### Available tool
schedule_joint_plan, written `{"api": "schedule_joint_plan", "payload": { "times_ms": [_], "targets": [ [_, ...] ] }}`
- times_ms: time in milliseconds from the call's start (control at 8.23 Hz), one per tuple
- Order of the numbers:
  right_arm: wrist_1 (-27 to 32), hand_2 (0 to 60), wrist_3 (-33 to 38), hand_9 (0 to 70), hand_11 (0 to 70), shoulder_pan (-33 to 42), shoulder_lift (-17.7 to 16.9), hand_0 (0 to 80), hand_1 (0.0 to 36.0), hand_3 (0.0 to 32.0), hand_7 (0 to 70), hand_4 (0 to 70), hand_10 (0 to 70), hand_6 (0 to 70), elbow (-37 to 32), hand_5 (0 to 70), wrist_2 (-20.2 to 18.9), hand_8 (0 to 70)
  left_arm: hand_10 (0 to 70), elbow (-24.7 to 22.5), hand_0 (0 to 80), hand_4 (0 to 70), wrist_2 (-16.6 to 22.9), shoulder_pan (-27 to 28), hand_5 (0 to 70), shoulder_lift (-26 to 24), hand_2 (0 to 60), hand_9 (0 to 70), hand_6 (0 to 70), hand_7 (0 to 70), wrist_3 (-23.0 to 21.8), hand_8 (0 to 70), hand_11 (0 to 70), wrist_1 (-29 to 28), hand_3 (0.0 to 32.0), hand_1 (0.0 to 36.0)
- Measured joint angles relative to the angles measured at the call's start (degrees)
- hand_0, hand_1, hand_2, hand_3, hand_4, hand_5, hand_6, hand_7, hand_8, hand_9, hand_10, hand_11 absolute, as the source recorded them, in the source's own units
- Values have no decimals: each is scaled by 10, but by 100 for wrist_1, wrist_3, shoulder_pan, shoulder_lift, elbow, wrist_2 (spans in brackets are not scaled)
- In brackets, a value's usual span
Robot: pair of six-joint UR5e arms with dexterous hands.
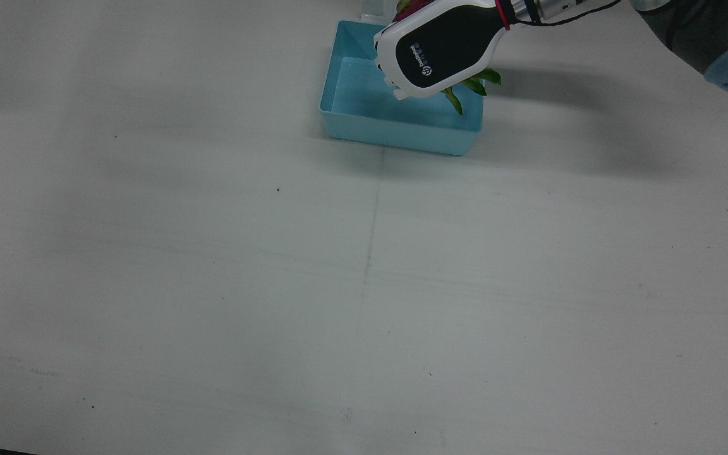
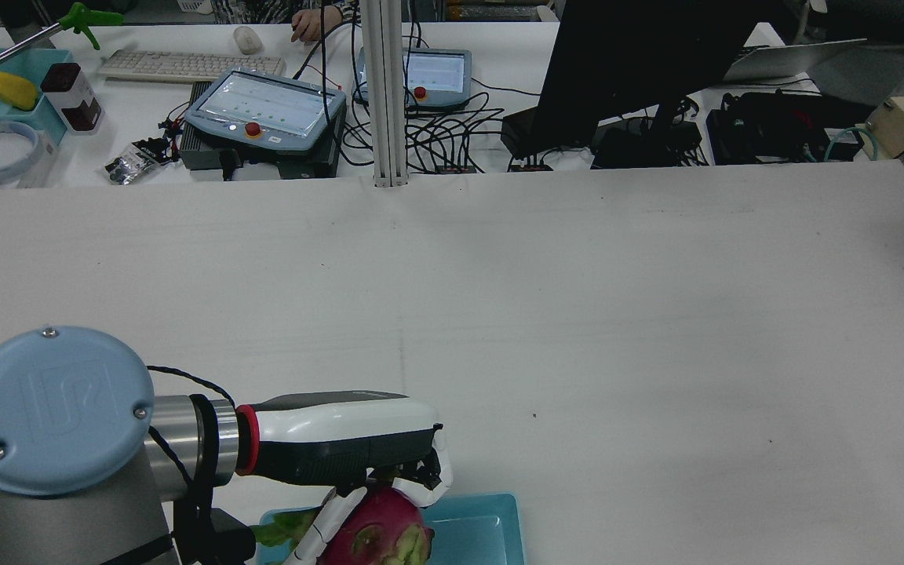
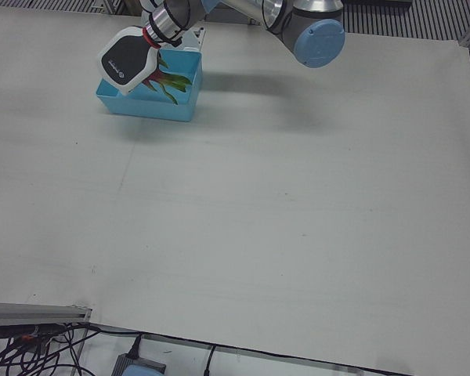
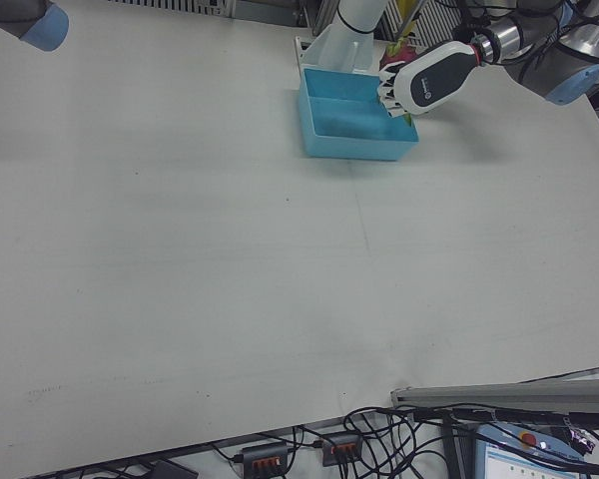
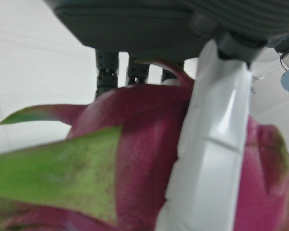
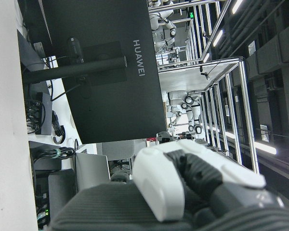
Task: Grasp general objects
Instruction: 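Lower the dragon fruit into the blue tray and open the left hand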
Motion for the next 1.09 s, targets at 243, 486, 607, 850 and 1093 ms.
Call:
{"api": "schedule_joint_plan", "payload": {
  "times_ms": [243,486,607,850,1093],
  "targets": [
    [0,0,0,0,0,-1,0,0,0,0,0,0,0,0,0,0,0,0,110,-11,632,251,59,62,688,-56,0,304,207,500,0,317,171,79,0,140],
    [0,0,0,0,0,-1,0,0,0,0,0,0,0,0,0,0,-1,0,3,-14,493,87,125,200,525,-58,0,67,42,150,0,162,5,93,54,1],
    [0,0,0,0,0,-3,0,0,0,0,0,0,0,0,0,0,1,0,0,-12,483,79,134,293,483,-58,0,32,19,73,0,147,0,101,60,0],
    [0,0,0,0,0,-4,-2,0,0,0,0,0,0,0,0,0,1,0,15,-8,518,113,136,374,468,-58,0,18,14,57,0,11,34,110,84,46],
    [0,0,0,0,0,-3,-1,0,0,0,0,0,0,0,0,0,-2,0,15,-11,508,52,142,275,602,-40,0,35,7,100,3,71,32,104,80,40]
  ]
}}
